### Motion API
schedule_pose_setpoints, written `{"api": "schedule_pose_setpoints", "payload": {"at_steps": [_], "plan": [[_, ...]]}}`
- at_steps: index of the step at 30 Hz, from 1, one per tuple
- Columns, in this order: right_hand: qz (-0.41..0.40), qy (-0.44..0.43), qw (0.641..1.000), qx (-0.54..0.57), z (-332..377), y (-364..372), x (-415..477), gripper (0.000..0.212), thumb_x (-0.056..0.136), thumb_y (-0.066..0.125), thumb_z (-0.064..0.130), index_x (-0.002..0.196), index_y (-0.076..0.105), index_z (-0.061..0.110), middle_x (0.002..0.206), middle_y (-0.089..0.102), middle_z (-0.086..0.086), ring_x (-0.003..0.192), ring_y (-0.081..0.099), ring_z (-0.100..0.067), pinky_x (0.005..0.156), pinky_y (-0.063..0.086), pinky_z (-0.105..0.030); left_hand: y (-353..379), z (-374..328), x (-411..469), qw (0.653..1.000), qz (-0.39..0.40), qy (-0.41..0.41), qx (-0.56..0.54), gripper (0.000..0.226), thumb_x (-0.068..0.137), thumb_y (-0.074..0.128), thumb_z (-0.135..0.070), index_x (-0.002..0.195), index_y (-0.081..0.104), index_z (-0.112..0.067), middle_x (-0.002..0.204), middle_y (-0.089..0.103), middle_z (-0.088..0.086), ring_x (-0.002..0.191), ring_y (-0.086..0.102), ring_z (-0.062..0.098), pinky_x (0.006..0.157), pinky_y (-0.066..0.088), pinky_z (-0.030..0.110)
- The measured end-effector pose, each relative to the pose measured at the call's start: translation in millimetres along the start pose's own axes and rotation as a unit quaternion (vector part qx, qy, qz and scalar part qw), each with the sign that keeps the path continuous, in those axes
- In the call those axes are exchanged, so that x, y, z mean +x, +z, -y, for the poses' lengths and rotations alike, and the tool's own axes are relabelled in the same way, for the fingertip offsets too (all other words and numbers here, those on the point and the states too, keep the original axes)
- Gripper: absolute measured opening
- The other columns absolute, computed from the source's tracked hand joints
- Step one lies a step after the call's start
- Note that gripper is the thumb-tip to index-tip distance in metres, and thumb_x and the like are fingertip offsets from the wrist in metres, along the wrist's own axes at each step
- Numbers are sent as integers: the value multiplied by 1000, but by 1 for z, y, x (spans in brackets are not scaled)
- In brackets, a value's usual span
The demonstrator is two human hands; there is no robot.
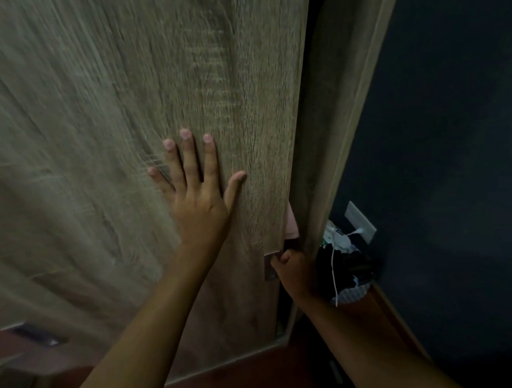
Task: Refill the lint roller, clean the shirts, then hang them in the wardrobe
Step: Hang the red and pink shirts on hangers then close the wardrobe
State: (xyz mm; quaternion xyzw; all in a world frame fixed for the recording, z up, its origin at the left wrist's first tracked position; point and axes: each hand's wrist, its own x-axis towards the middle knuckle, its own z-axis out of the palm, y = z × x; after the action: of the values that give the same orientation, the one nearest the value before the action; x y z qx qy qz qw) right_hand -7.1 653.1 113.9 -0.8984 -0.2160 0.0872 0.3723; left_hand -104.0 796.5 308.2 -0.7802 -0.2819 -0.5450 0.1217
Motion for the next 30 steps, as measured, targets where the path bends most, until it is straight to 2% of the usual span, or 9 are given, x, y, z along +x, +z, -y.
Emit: {"api": "schedule_pose_setpoints", "payload": {"at_steps": [1,4,7,14,17,22,27,30], "plan": [[1,1,1000,0,-1,-3,1,38,90,67,38,58,53,22,58,59,1,52,55,-13,51,42,-27,1,-4,0,1000,2,0,-3,79,97,56,-57,154,25,-12,165,13,12,153,-16,18,116,10,65],[2,-3,1000,-5,-5,-14,2,50,91,65,35,49,42,21,47,42,6,44,39,-5,46,28,-23,4,-16,-1,1000,-1,4,-12,78,97,56,-56,154,28,-11,157,34,22,153,-13,20,115,12,66],[4,-2,1000,-9,-7,-27,4,54,92,64,34,46,39,21,44,36,7,42,35,-3,45,22,-22,6,-26,0,1000,8,9,-15,77,98,54,-56,155,26,-11,156,37,24,153,-14,20,116,11,66],[2,-8,999,-35,-13,-43,9,54,93,63,30,46,37,21,45,37,8,43,39,-6,45,23,-23,12,-44,0,1000,14,12,-13,76,99,53,-56,155,27,-12,156,37,23,153,-15,20,116,11,65],[3,-16,999,-41,-15,-48,12,55,93,62,27,45,36,21,44,36,7,42,37,-3,43,22,-21,15,-49,1,1000,14,13,-8,75,99,52,-56,154,27,-12,156,37,23,153,-15,20,116,10,64],[0,-11,1000,-22,-25,-46,20,55,90,65,26,43,37,20,45,40,7,51,53,-20,55,36,-26,16,-55,1,1000,19,15,-8,75,99,52,-56,155,28,-12,157,36,22,153,-15,20,119,4,60],[5,-24,999,-32,-28,-51,22,53,93,63,29,46,39,21,48,44,4,51,51,-17,50,30,-24,14,-62,2,999,28,15,-10,74,100,50,-55,155,27,-12,158,34,21,153,-14,22,117,10,64],[-3,-18,999,-28,-30,-53,23,53,93,62,31,46,39,21,50,47,2,54,55,-19,54,33,-24,11,-62,-1,999,47,11,-18,73,101,50,-54,156,27,-11,159,31,22,153,-11,23,117,9,65]]}}
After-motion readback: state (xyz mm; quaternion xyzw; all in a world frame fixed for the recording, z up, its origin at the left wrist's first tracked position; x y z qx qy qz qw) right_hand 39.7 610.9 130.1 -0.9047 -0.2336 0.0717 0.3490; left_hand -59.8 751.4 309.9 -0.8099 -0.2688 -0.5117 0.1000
